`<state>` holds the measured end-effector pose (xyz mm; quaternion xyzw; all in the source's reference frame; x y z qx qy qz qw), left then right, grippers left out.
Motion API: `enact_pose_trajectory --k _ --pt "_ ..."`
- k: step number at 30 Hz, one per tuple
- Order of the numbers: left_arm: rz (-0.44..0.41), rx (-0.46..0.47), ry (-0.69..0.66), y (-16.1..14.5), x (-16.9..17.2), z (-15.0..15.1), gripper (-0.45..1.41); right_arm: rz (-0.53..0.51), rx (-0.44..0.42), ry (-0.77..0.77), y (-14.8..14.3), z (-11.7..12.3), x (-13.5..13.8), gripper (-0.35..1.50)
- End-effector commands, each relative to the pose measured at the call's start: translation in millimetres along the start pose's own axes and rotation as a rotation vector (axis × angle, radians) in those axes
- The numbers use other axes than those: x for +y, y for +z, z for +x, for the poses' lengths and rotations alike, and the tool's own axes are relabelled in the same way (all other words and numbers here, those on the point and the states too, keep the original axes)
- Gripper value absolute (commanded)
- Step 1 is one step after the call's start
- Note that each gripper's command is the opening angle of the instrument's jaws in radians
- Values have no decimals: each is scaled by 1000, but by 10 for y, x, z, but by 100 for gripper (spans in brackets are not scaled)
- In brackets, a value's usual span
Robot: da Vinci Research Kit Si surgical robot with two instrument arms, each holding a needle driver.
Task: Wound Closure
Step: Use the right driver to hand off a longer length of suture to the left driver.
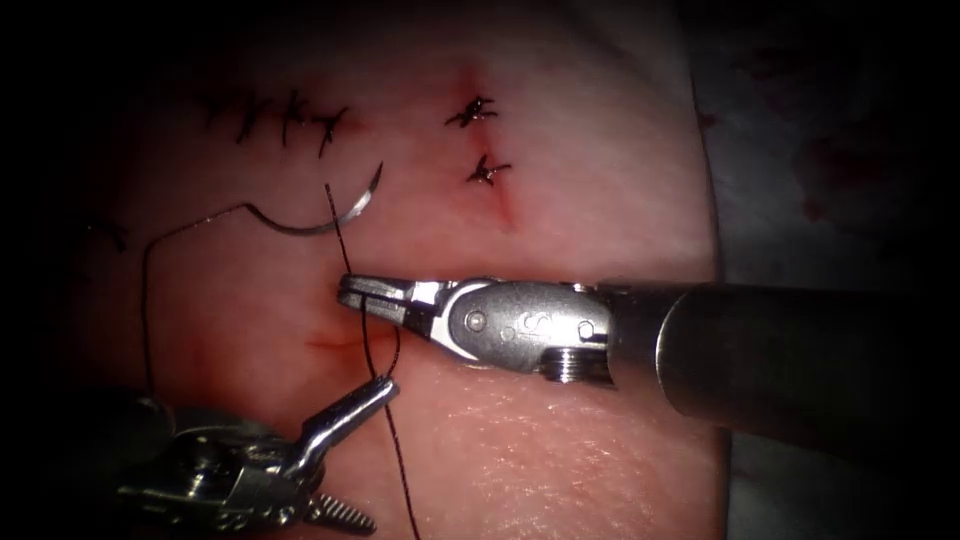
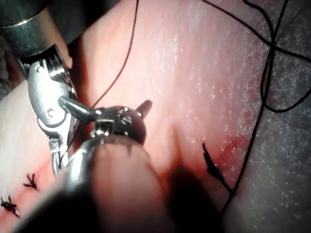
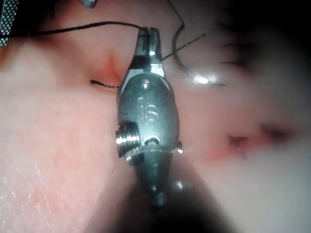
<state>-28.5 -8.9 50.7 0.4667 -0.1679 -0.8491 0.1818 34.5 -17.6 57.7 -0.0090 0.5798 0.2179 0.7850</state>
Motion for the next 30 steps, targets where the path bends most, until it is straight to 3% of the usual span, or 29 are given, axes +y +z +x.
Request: enact_pose_trajectory --k 1,13,26,28,29,30 --pt "3 -4 9 10 4 -1 103 -3 3 10 13 -5 5 -35" --pt "13 -33 66 28 27 10 86 -16 -12 75 17 -20 20 -35" --pt "21 -53 76 45 27 27 86 -17 -15 81 18 -24 17 -35" --pt "23 -55 82 45 27 29 78 -15 -17 81 18 -24 17 -35" --pt "26 -51 82 44 27 29 37 -16 -17 81 18 -24 17 -35" --pt "28 -53 100 44 28 29 -30 -16 -17 81 18 -24 17 -35"
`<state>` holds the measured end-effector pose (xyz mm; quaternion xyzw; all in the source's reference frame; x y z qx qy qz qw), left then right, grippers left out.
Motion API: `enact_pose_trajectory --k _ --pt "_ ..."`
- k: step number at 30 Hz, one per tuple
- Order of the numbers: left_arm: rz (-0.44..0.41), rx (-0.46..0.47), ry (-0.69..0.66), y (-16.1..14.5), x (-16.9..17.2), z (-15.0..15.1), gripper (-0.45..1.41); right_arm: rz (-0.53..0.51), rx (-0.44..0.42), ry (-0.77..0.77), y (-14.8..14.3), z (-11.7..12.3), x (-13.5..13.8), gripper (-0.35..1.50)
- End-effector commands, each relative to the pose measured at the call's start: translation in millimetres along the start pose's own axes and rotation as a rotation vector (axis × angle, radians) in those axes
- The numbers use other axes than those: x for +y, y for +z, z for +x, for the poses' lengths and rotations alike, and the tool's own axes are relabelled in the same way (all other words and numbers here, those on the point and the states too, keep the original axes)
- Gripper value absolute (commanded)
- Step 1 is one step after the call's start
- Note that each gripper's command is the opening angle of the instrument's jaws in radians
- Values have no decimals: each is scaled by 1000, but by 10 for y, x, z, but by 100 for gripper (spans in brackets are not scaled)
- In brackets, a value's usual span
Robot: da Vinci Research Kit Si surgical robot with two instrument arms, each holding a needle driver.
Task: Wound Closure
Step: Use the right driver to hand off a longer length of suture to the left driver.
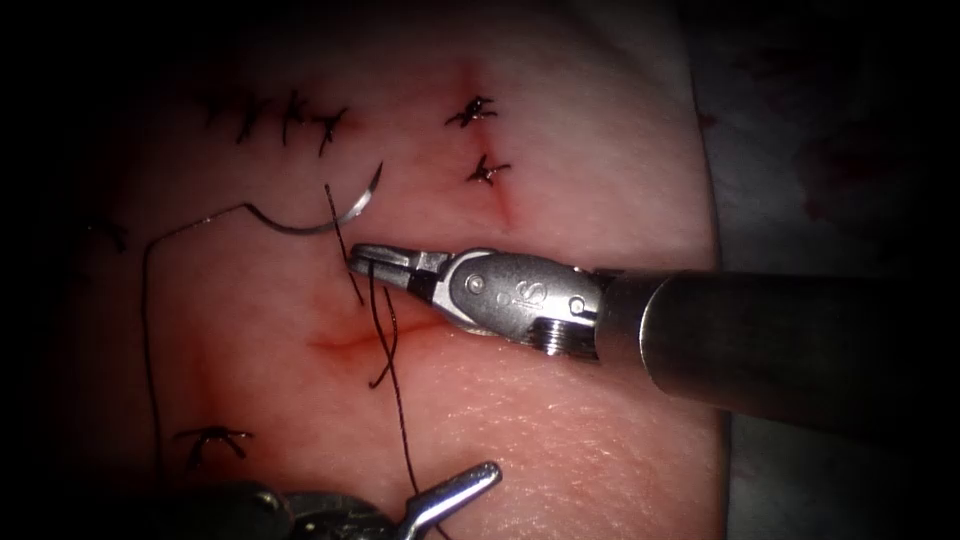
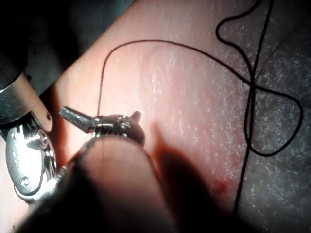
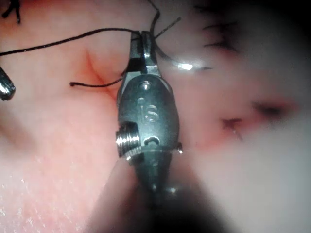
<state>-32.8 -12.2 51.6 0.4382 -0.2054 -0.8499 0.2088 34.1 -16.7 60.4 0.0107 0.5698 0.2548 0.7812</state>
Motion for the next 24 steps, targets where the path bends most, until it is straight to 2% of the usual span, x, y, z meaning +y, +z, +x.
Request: enact_pose_trajectory --k 1,2,5,11,12,14,17,21,24 --pt "1 1 10 7 1 -1 -30 1 3 -1 11 -1 1 -35" --pt "0 -1 28 7 2 -1 -45 1 3 -1 11 -1 1 -35" --pt "-2 0 58 4 3 -2 -45 2 3 -1 10 -1 1 -35" --pt "-15 56 65 -24 -1 -15 -45 9 5 3 3 -2 0 -35" --pt "4 41 58 -40 -4 -25 -45 12 5 3 0 -1 -1 -35" --pt "11 32 54 -47 -6 -29 -45 15 3 2 -1 -1 -2 -35" --pt "37 -20 27 -82 -17 -53 -45 20 7 19 -6 2 -11 -35" --pt "56 -49 8 -101 -23 -66 -45 26 9 42 -10 5 -19 -35" --pt "72 -58 13 -118 -28 -76 -45 34 8 154 -17 10 -31 -35"
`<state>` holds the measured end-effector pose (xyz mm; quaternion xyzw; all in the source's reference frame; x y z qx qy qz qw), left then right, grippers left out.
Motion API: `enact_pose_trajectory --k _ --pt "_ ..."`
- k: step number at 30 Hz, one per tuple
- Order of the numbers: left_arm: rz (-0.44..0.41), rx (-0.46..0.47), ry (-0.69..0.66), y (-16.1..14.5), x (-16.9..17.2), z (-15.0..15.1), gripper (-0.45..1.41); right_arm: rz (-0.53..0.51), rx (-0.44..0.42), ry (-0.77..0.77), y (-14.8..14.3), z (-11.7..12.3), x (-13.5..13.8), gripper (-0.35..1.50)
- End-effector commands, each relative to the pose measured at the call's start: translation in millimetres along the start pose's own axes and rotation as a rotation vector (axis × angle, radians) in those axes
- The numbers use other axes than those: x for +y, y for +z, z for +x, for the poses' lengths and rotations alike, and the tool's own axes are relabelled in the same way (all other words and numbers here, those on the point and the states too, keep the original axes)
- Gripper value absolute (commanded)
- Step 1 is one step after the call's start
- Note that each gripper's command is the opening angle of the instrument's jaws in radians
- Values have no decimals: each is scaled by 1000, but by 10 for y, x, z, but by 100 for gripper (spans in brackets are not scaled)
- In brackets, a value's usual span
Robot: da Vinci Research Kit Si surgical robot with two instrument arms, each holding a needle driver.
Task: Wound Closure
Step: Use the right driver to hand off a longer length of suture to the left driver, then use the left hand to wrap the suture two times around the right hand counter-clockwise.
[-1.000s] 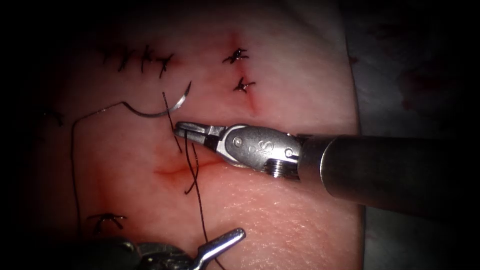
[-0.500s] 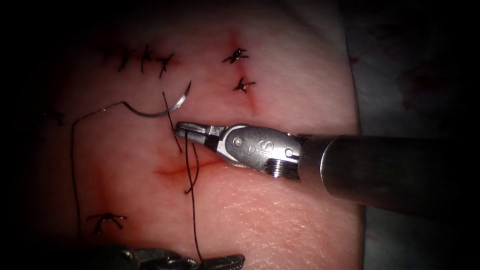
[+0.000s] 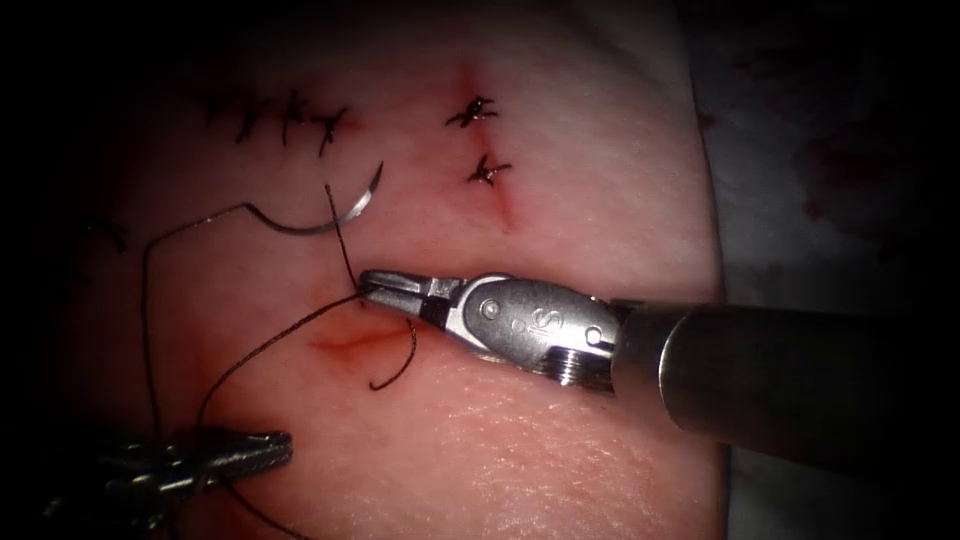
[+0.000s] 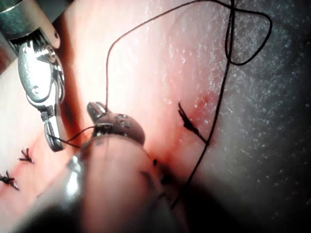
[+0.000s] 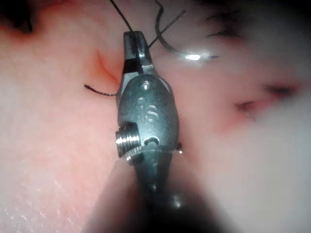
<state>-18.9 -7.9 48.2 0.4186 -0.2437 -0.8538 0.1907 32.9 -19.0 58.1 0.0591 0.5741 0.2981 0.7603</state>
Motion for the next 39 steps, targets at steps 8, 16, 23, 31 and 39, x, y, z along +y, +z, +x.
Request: enact_pose_trajectory --k 8,16,23,31,39 --pt "-8 -51 23 -14 0 -13 -45 -24 129 137 -11 23 -19 130" --pt "-14 -76 58 -25 -15 -12 -45 -39 198 184 -43 52 11 106" --pt "-15 -80 59 -21 -30 -16 -45 103 -39 -47 -35 49 33 -35" --pt "-13 -55 55 -18 -34 -24 -45 295 21 -124 14 2 57 -35" --pt "7 33 18 -12 -41 -35 -45 426 61 -81 38 -24 35 -35"
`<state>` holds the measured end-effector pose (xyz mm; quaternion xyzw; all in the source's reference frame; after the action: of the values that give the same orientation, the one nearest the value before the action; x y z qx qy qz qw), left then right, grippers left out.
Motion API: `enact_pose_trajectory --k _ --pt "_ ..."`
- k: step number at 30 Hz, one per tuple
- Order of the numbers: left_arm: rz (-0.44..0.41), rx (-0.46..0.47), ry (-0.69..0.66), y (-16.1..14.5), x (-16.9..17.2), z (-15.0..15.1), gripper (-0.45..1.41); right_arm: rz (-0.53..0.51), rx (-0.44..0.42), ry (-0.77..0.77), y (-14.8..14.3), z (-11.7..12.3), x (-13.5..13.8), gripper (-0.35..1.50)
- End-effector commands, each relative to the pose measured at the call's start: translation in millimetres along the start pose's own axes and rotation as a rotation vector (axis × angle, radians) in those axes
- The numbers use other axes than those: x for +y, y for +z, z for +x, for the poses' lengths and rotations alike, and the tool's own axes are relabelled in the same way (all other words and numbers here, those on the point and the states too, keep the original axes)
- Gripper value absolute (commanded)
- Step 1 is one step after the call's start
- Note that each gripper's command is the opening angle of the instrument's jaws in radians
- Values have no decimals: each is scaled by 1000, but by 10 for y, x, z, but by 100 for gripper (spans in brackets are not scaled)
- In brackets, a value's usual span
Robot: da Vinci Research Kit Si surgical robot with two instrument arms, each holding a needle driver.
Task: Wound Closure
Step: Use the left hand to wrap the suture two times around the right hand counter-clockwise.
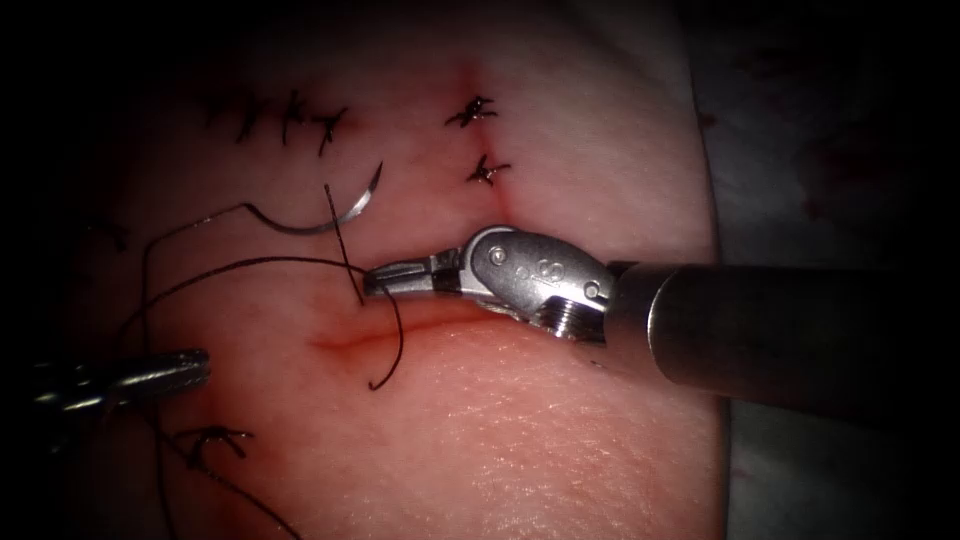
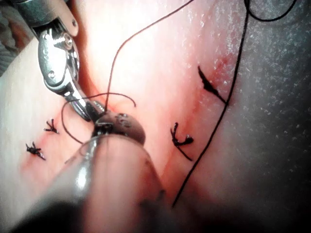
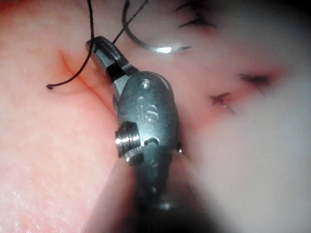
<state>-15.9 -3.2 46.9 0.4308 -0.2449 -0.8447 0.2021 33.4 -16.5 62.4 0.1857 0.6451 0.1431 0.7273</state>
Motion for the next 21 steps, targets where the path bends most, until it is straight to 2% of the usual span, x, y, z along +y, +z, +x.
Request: enact_pose_trajectory --k 1,3,4,5,7,13,21 --pt "7 14 -3 13 3 -8 -45 10 52 -4 13 1 -1 -35" --pt "4 31 -11 18 6 -14 -45 18 84 28 15 5 -5 -35" --pt "-7 56 -26 24 11 -21 -45 24 144 63 18 9 -8 -35" --pt "-7 56 -26 24 11 -21 -45 24 144 63 18 9 -8 -35" --pt "-39 83 -54 37 25 -31 -45 32 233 101 25 15 -13 -35" --pt "-108 115 -73 59 48 -46 -45 70 304 154 38 18 -14 -35" --pt "-181 131 -87 76 67 -67 -45 52 365 198 37 25 -13 -35"
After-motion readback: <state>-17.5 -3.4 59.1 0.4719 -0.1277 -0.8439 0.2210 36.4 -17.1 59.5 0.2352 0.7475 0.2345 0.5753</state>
